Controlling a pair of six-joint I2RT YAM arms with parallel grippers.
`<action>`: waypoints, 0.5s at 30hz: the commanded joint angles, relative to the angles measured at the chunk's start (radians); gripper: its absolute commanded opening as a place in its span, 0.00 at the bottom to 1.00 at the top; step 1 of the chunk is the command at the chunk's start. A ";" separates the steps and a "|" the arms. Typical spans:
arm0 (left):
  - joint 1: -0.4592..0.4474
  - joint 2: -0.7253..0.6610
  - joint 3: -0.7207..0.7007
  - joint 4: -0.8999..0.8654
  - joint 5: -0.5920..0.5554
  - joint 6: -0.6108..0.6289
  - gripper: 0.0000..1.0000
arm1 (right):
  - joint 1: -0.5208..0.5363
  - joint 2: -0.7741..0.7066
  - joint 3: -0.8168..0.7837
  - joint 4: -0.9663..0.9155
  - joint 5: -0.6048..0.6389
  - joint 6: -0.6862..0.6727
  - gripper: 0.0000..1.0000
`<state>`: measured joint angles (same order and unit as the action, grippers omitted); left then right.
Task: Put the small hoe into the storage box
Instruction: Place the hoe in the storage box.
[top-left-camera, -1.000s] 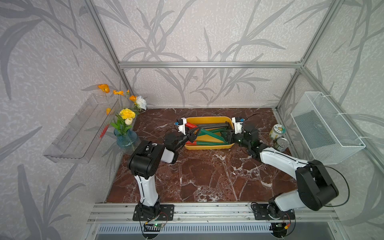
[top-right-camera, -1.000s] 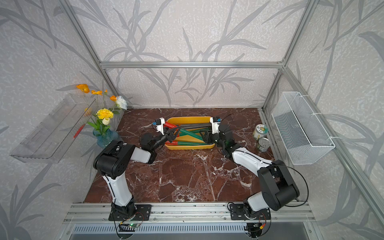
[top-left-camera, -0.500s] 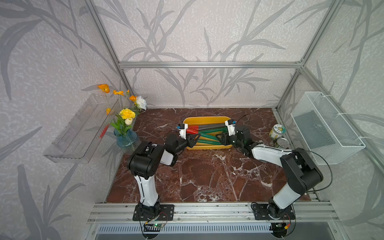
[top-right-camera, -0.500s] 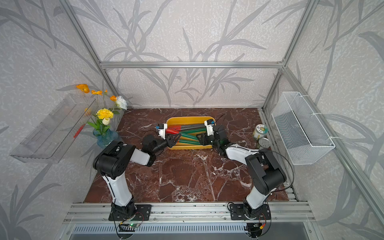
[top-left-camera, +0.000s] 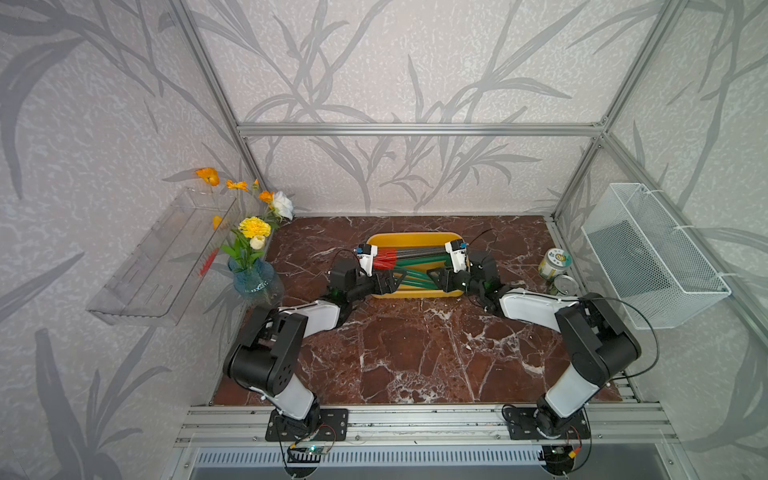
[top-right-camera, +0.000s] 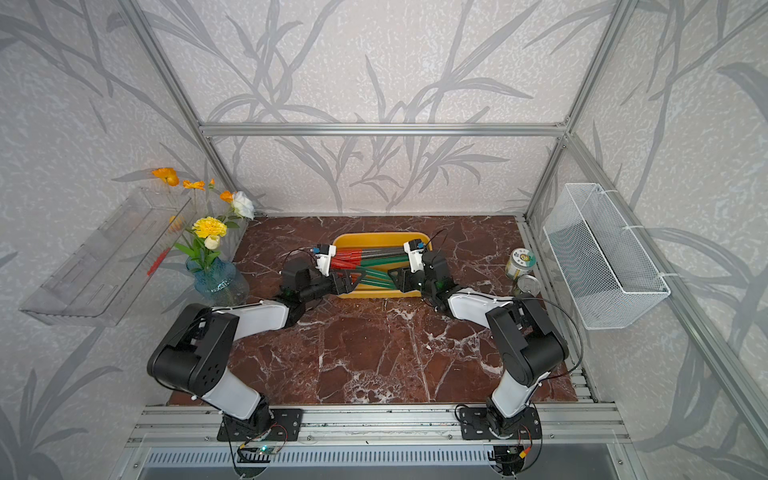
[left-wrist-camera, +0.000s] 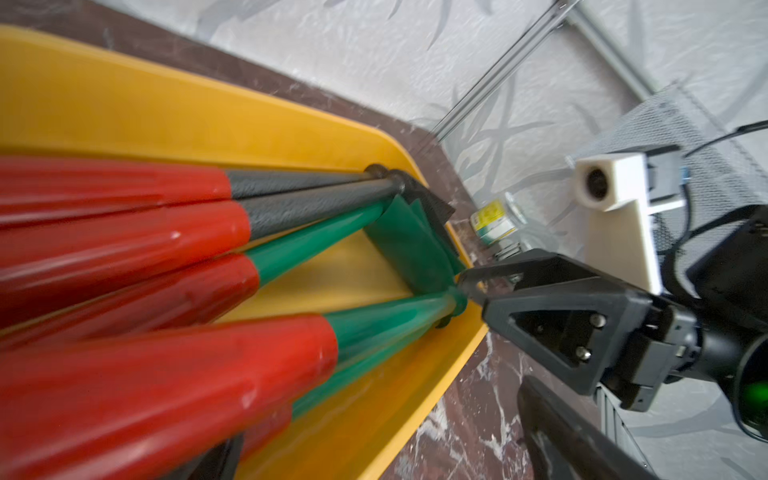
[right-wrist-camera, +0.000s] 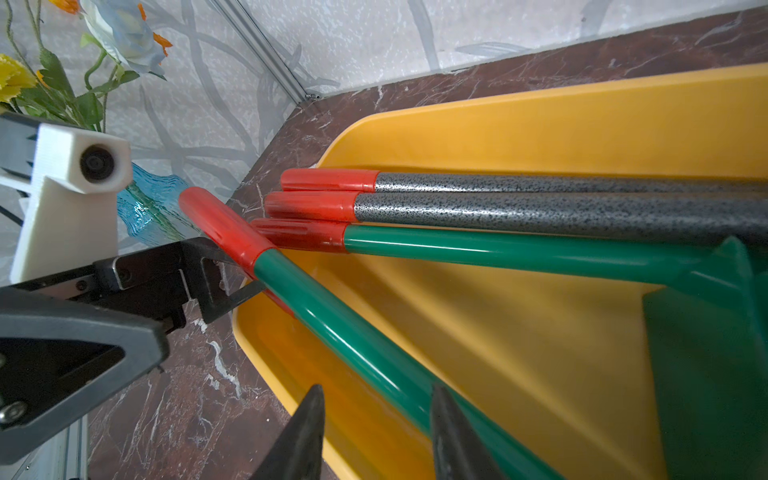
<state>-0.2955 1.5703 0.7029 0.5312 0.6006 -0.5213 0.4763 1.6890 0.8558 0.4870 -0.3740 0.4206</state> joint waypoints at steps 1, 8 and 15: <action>-0.001 -0.076 0.117 -0.497 -0.120 0.031 1.00 | 0.002 -0.025 0.044 -0.030 0.022 -0.018 0.45; -0.003 -0.168 0.233 -0.813 -0.183 -0.083 1.00 | 0.002 -0.092 0.074 -0.142 0.082 -0.047 0.53; -0.017 -0.299 0.240 -0.929 -0.238 -0.068 1.00 | -0.034 -0.246 0.026 -0.248 0.157 -0.079 0.64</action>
<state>-0.3065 1.3563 0.9470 -0.2920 0.4210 -0.6022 0.4686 1.5288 0.8982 0.3031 -0.2699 0.3668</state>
